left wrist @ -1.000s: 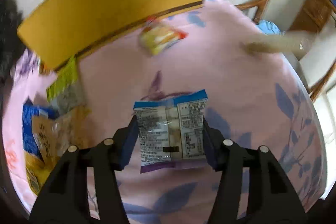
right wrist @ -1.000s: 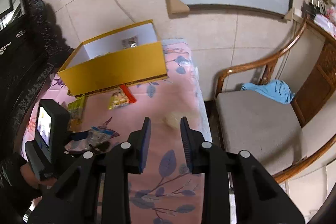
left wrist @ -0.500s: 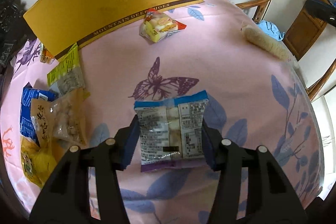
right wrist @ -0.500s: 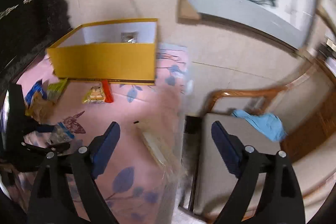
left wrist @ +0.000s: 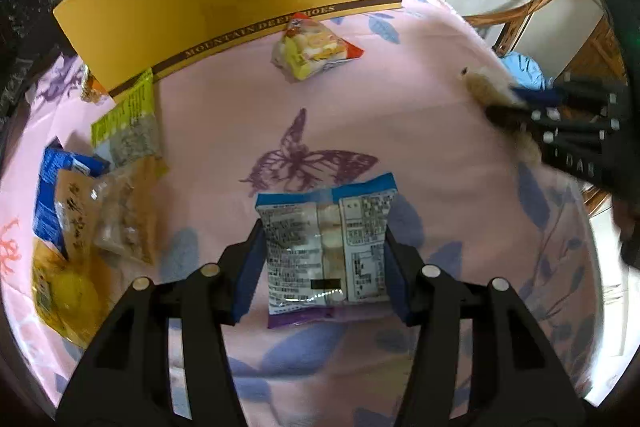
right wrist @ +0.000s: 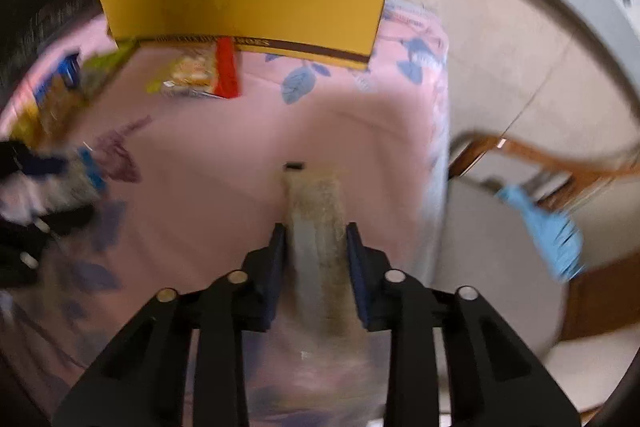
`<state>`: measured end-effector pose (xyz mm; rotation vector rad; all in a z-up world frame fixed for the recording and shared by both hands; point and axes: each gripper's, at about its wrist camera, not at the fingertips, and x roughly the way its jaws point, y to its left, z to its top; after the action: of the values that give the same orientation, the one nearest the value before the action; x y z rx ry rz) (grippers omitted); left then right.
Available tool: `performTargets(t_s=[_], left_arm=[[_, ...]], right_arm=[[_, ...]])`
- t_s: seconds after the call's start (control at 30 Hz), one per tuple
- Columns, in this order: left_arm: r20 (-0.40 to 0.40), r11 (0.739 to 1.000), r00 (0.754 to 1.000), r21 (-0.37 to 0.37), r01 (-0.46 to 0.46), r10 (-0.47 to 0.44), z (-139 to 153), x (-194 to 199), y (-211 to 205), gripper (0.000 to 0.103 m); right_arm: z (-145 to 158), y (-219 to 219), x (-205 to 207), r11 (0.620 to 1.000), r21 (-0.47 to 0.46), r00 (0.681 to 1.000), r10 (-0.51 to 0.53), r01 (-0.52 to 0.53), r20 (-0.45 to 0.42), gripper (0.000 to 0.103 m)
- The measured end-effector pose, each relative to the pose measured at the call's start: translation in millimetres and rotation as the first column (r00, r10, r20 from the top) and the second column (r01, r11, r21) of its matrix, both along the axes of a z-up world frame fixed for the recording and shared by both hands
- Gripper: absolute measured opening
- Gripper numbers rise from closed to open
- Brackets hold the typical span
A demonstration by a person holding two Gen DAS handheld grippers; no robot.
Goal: Organize snacks
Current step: 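Lower the clear bag and rice stick into the yellow box and release both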
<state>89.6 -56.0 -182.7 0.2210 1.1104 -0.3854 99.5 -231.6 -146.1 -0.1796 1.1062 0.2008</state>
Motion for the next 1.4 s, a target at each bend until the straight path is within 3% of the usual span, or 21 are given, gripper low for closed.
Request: performTargets(t_s=[0.1,0.2,0.4,0.57,0.73,0.93,1.03,1.17,1.4], left_arm=[[-0.019,1.0,1.0,0.005,-0.018,0.018,3.5,-3.3,0.9,0.054],[0.003,0.998,0.998,-0.015,-0.059,0.059,24.7,-4.5,7.9,0.054],[0.155,0.989,0.979,0.045,-0.139,0.13,83.3,-2.5,13.9,0.054],[0.289,0.982,0.941,0.018,-0.188,0.174,146.3,10.4,20.2,0.054],[0.361,0.976,0.909,-0.016,-0.217,0.208,179.9,36.4,28.2,0.054],[0.417,0.971,0.879,-0.039,-0.236,0.231,203.3,75.8,34.0,0.054],[0.447,0.967,0.86,-0.048,-0.252,0.246,215.0,99.6,34.7,0.054],[0.488,0.959,0.832,-0.037,-0.282,0.264,222.6,133.9,34.8,0.054],[0.45,0.953,0.849,-0.018,-0.302,0.277,206.2,177.6,39.7,0.054]], right_arm=[[9.3,17.6,-23.2,1.0,-0.013,1.0,-0.01,0.01,0.01,0.029],[33.0,35.0,-39.2,0.999,-0.024,0.999,-0.022,0.023,0.036,0.029],[110.7,49.3,-46.1,0.994,0.05,0.982,-0.104,0.097,0.156,0.029],[156.4,47.6,-21.1,0.978,0.137,0.951,-0.186,0.156,0.247,0.029],[191.4,48.2,15.0,0.971,0.185,0.922,-0.209,0.154,0.326,0.029],[213.0,48.9,64.5,0.972,0.198,0.902,-0.196,0.126,0.385,0.029],[215.0,47.3,96.2,0.964,0.239,0.908,-0.198,0.113,0.37,0.029],[209.7,55.7,132.7,0.976,0.202,0.91,-0.158,0.085,0.383,0.029],[189.1,60.9,167.5,0.993,0.104,0.937,-0.094,0.062,0.338,0.029]])
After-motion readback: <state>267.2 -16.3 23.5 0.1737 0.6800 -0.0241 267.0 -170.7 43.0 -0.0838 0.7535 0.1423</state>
